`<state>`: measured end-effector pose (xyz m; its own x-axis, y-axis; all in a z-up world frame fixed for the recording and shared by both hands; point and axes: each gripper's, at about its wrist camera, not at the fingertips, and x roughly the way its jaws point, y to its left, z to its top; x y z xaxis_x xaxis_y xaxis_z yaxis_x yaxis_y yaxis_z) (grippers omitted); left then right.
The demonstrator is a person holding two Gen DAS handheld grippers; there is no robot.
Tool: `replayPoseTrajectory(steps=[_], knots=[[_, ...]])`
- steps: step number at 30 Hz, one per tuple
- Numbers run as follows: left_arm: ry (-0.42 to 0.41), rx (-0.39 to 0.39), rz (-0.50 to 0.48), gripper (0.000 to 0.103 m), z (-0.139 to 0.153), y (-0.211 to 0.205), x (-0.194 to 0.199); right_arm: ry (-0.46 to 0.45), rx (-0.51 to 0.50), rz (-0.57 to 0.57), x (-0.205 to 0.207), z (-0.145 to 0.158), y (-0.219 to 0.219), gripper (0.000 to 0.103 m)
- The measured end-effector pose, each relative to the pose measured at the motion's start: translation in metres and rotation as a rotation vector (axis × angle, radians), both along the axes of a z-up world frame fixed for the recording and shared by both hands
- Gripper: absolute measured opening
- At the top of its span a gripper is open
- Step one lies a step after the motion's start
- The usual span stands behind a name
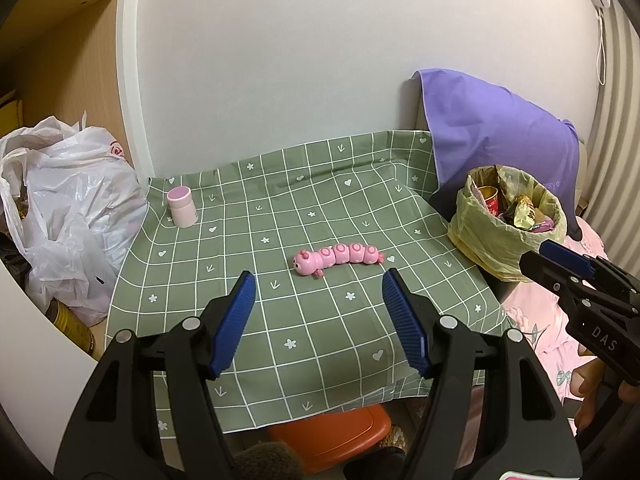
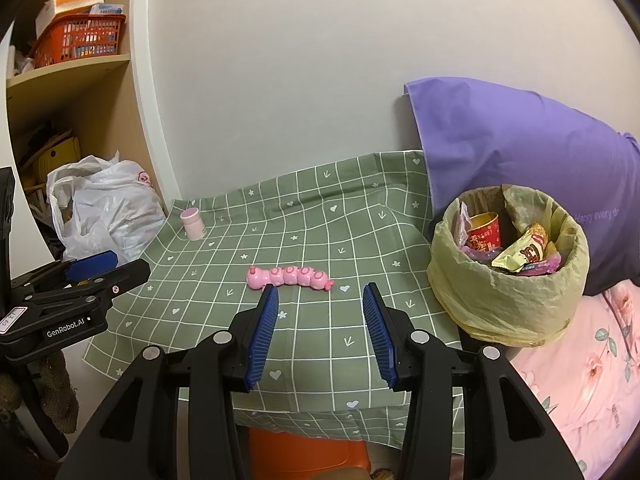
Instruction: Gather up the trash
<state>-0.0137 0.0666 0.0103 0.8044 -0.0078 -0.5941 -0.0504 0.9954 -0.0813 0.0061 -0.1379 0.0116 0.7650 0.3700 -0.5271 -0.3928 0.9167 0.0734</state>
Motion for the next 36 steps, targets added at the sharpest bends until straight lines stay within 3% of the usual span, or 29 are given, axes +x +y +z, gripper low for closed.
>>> replayPoseTrajectory(steps=[36], knots=[[0.003,-0.005,0.008,0.062,-0.0031,0.0095,0.0044,0.003,-0.001,-0.009,0.0018,-0.0013,0.0035,0.042]])
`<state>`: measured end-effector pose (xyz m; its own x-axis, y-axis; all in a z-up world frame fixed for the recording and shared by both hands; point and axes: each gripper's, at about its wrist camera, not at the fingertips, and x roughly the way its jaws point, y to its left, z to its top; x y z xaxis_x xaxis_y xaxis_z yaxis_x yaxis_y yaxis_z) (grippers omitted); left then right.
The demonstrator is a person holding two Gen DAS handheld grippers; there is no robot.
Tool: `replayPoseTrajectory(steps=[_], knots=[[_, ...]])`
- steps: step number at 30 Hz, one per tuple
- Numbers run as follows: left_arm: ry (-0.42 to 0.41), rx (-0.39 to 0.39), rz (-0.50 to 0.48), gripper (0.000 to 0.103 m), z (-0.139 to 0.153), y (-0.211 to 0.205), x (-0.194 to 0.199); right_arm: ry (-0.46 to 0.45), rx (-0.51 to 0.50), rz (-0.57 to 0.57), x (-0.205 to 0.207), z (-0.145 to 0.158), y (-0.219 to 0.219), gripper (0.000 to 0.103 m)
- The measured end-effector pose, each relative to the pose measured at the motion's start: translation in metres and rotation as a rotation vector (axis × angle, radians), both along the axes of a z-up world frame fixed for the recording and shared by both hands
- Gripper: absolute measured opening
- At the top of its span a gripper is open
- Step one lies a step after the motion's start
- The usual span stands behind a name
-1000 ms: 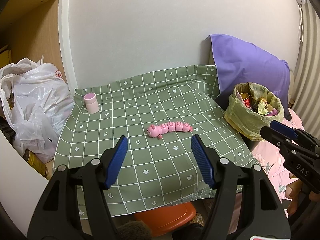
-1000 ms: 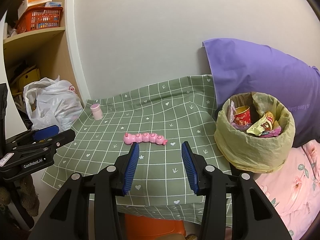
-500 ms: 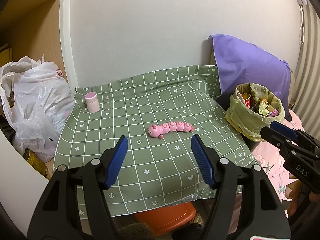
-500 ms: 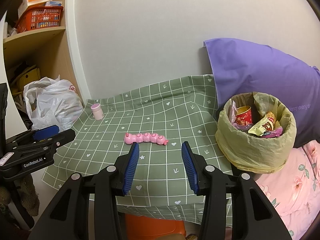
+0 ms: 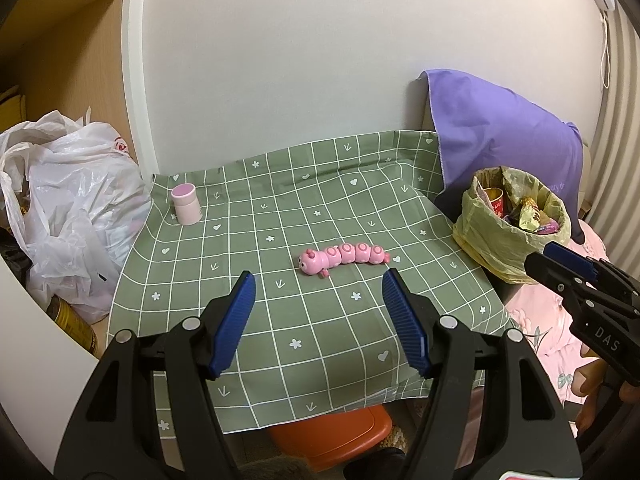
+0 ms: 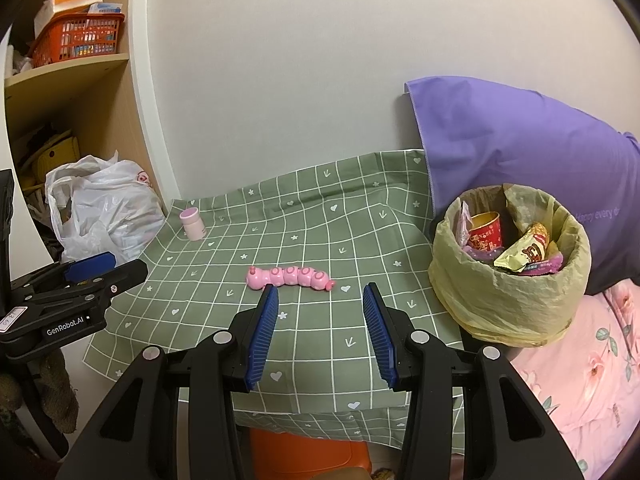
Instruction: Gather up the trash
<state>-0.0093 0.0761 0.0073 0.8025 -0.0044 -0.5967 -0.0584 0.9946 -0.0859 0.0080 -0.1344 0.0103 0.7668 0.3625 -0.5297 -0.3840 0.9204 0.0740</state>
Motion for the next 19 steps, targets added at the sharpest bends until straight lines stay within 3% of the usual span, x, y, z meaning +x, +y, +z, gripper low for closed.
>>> replayPoseTrajectory(steps=[10,15,19], knots=[[-0.001,-0.006,-0.003,0.062,-0.003,-0.002,0.0,0.015,-0.01,0.005,0.004,-0.004,-0.002,0.042],[0.067,-0.04,0.021,0.062,-0.017,0.006,0.016,0.033,-0.036,0.035,0.022,-0.01,0.002,0.042],[0.118,-0.082,0.095,0.062,-0.037,0.019,0.043,0.027,-0.077,0.087,0.05,-0.015,0.007,0.042]])
